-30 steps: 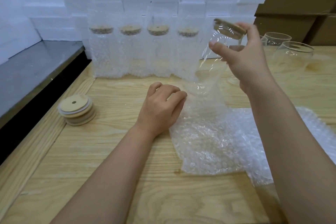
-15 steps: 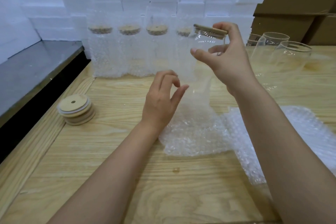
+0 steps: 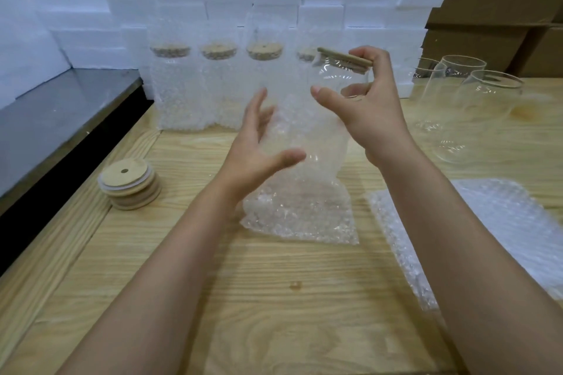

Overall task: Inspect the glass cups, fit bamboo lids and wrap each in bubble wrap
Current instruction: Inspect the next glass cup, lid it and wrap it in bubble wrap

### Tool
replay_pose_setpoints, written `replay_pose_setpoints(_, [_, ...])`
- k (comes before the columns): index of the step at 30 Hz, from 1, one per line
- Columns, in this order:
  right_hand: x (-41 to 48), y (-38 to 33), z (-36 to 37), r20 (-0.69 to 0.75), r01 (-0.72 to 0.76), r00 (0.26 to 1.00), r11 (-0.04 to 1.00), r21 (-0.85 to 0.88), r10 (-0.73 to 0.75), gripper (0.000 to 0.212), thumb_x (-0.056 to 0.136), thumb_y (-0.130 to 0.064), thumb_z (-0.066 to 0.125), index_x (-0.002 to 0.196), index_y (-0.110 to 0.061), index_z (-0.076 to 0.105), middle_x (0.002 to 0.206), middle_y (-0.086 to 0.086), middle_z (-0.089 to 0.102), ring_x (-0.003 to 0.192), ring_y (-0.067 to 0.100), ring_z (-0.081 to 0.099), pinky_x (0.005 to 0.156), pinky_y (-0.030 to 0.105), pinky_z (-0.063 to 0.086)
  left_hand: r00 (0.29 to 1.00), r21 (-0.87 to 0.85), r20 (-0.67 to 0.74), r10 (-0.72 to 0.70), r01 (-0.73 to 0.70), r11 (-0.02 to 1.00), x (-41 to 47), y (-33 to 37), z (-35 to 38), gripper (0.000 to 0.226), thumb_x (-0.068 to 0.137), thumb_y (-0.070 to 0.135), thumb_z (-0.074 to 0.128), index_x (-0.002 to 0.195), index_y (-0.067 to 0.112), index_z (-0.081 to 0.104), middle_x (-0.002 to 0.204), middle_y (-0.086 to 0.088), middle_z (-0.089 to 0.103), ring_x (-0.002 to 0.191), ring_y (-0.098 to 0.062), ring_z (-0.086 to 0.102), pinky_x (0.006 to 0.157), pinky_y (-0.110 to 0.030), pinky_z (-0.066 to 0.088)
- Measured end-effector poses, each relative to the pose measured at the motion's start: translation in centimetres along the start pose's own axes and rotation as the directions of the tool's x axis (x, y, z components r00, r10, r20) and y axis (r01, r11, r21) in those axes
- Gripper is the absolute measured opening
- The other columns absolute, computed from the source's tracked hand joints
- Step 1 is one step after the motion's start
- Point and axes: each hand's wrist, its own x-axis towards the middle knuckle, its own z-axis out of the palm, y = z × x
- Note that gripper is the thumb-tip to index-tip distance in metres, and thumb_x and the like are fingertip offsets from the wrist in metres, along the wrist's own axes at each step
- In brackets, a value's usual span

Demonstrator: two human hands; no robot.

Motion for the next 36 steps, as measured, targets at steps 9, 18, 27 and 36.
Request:
replay_pose_setpoints(9, [-0.4,-0.6,0.4,0.078,0.053,0.996,0.998,-0.032,-0.050,0.060,0.071,-0.041,0.080,0.115,-0.042,0.039,0.104,-0.019,0.049,0.095,0.002,0.051,0.074,0.026,0.047,0.997,-0.040,0.043,-0.066,0.067,0.997,-0.1,-0.8,0.6,0.077,0.056,0.043,0.085,0.125,0.024,0.054,0.113,0.011,0.068,0.108,-0.005,0.064,0.094,-0.024,0.048])
replay_pose_setpoints(18, [-0.7,0.0,1.5,0.142,-0.017,0.990,1.000,-0.006,0.018,0.060,0.073,-0.030,0.079,0.115,-0.038,0.038,0.102,-0.019,0.044,0.093,0.009,0.049,0.077,0.029,0.045,0.983,-0.194,-0.160,-0.087,0.055,0.979,0.5,0.8,1.9,0.104,0.057,0.040,0.085,0.145,0.031,0.031,0.126,-0.009,0.055,0.103,-0.001,0.063,0.095,-0.025,0.050])
replay_pose_setpoints(27, [-0.4,-1.0,0.7,0.026,0.041,0.999,0.999,0.012,-0.041,0.058,0.074,-0.035,0.079,0.114,-0.037,0.037,0.101,-0.018,0.045,0.089,0.003,0.047,0.073,0.025,0.043,0.946,-0.100,0.278,-0.167,0.201,0.974,-0.7,-1.3,-0.2,0.104,0.048,0.028,0.087,0.141,0.016,0.039,0.130,0.000,0.060,0.119,-0.008,0.059,0.094,-0.023,0.048])
replay_pose_setpoints(36, [-1.1,-1.0,1.1,0.152,0.049,0.988,0.994,-0.102,-0.033,0.058,0.073,-0.036,0.077,0.112,-0.042,0.034,0.095,-0.017,0.042,0.094,0.016,0.050,0.075,0.026,0.042,0.977,-0.198,0.121,-0.176,0.198,0.960,-0.3,-0.7,0.4,0.065,0.049,0.034,0.086,0.107,0.019,0.060,0.096,0.011,0.074,0.094,-0.008,0.070,0.073,-0.015,0.051])
